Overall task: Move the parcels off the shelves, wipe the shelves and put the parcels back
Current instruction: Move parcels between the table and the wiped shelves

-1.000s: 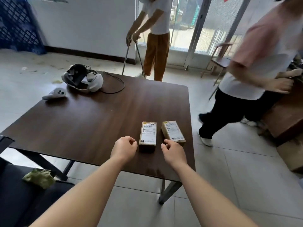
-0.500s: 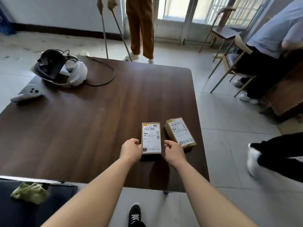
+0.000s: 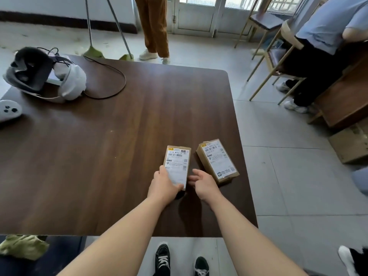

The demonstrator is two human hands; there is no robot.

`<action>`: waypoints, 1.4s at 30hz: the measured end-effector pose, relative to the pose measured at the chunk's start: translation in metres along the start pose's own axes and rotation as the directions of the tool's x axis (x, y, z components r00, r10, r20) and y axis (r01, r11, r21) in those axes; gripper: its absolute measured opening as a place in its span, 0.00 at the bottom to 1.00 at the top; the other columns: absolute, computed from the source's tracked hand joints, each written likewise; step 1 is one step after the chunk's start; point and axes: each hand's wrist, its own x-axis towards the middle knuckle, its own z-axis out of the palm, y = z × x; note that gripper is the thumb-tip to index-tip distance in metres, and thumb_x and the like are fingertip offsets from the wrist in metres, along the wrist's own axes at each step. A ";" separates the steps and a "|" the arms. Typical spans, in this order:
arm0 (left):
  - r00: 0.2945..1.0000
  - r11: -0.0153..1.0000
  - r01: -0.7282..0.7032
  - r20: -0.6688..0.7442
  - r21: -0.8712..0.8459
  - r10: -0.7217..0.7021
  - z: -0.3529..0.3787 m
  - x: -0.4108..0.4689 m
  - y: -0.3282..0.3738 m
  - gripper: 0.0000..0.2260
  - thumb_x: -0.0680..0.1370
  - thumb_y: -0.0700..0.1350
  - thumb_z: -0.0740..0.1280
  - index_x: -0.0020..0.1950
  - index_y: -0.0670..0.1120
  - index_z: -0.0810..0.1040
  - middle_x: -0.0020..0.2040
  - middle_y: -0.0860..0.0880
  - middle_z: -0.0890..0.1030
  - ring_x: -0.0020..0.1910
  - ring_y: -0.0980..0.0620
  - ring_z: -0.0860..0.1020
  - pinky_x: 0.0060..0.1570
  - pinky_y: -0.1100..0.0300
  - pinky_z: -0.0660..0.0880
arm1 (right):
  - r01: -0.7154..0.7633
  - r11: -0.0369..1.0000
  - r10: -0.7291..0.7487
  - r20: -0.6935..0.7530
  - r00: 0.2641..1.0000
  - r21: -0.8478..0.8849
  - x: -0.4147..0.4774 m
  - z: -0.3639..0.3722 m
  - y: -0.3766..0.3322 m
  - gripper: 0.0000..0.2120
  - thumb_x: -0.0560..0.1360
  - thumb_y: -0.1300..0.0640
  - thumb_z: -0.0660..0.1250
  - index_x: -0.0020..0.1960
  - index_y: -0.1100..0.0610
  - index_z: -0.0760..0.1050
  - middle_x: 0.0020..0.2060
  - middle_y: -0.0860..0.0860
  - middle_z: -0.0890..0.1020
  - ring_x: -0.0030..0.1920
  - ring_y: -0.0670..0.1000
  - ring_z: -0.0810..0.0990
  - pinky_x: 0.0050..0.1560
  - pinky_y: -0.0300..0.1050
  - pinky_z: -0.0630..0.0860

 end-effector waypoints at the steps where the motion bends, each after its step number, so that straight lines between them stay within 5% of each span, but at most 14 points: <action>1: 1.000 1.000 0.003 0.001 0.010 -0.003 0.002 0.001 0.001 0.32 0.69 0.53 0.75 0.66 0.45 0.62 0.63 0.45 0.71 0.60 0.44 0.74 0.56 0.50 0.75 | -0.002 1.000 0.002 0.011 1.000 -0.001 0.001 0.000 0.000 0.27 0.78 0.71 0.51 0.76 0.58 0.59 0.66 0.55 0.75 0.63 0.52 0.76 0.55 0.39 0.71; 6: 1.000 0.997 0.011 -0.029 0.080 -0.009 0.013 0.004 0.003 0.50 0.66 0.58 0.76 0.75 0.43 0.48 0.68 0.43 0.65 0.65 0.43 0.68 0.60 0.51 0.71 | 0.030 0.999 -0.026 0.090 0.996 -0.043 0.004 -0.007 -0.001 0.28 0.77 0.72 0.51 0.75 0.57 0.60 0.65 0.54 0.76 0.64 0.51 0.75 0.59 0.40 0.73; 9: 0.999 0.993 0.014 -0.048 0.117 -0.009 0.016 0.005 0.004 0.51 0.66 0.58 0.75 0.76 0.43 0.46 0.68 0.42 0.65 0.65 0.42 0.67 0.61 0.50 0.70 | 0.180 0.962 -0.192 -0.038 0.981 -0.207 0.004 -0.022 -0.005 0.23 0.79 0.66 0.55 0.72 0.54 0.68 0.57 0.49 0.79 0.58 0.46 0.77 0.58 0.39 0.73; 14: 0.992 0.994 0.083 -0.104 0.070 -0.076 0.017 -0.002 0.009 0.51 0.64 0.58 0.74 0.77 0.51 0.45 0.64 0.44 0.67 0.61 0.43 0.70 0.59 0.51 0.70 | 0.267 0.718 -0.479 -0.177 0.860 -0.642 0.014 -0.060 -0.009 0.18 0.79 0.56 0.62 0.69 0.51 0.70 0.64 0.49 0.74 0.63 0.49 0.71 0.62 0.44 0.72; 18: 0.978 0.989 0.147 -0.154 0.026 -0.142 0.017 -0.009 0.017 0.49 0.63 0.59 0.73 0.76 0.57 0.46 0.65 0.45 0.67 0.61 0.44 0.71 0.58 0.51 0.71 | 0.170 0.541 -0.444 -0.108 0.890 -0.824 0.023 -0.078 -0.004 0.29 0.76 0.46 0.65 0.74 0.47 0.60 0.74 0.52 0.56 0.73 0.54 0.56 0.71 0.51 0.62; 23: 0.952 0.972 0.235 -0.203 0.013 -0.227 0.018 -0.019 0.024 0.48 0.63 0.61 0.72 0.76 0.58 0.47 0.64 0.46 0.67 0.59 0.45 0.72 0.55 0.51 0.73 | 0.134 0.503 -0.297 -0.025 0.954 -0.854 0.032 -0.086 0.002 0.38 0.74 0.42 0.67 0.76 0.43 0.49 0.76 0.55 0.43 0.76 0.61 0.49 0.74 0.58 0.56; 29: 0.903 0.943 0.330 -0.278 -0.039 -0.327 0.021 -0.037 0.017 0.46 0.65 0.63 0.71 0.76 0.58 0.50 0.65 0.46 0.67 0.60 0.45 0.72 0.56 0.51 0.74 | 0.155 0.476 -0.266 0.026 0.964 -0.866 0.033 -0.085 -0.003 0.38 0.74 0.43 0.65 0.76 0.40 0.46 0.74 0.59 0.50 0.73 0.62 0.54 0.72 0.59 0.59; 34: 0.838 0.907 0.404 -0.349 -0.122 -0.420 0.018 -0.061 -0.007 0.45 0.64 0.63 0.70 0.76 0.58 0.51 0.63 0.47 0.68 0.57 0.46 0.73 0.52 0.52 0.76 | 0.280 0.381 -0.313 0.162 0.936 -0.881 0.024 -0.064 -0.014 0.41 0.71 0.43 0.66 0.76 0.40 0.47 0.69 0.59 0.57 0.68 0.60 0.61 0.69 0.56 0.59; 42: 0.707 0.828 0.500 -0.433 -0.252 -0.559 0.003 -0.112 -0.052 0.44 0.64 0.63 0.69 0.76 0.57 0.51 0.62 0.45 0.68 0.57 0.43 0.72 0.54 0.51 0.75 | 0.553 0.319 -0.394 0.423 0.816 -0.769 -0.014 0.006 -0.024 0.40 0.68 0.46 0.68 0.75 0.39 0.53 0.70 0.57 0.56 0.69 0.60 0.57 0.69 0.57 0.58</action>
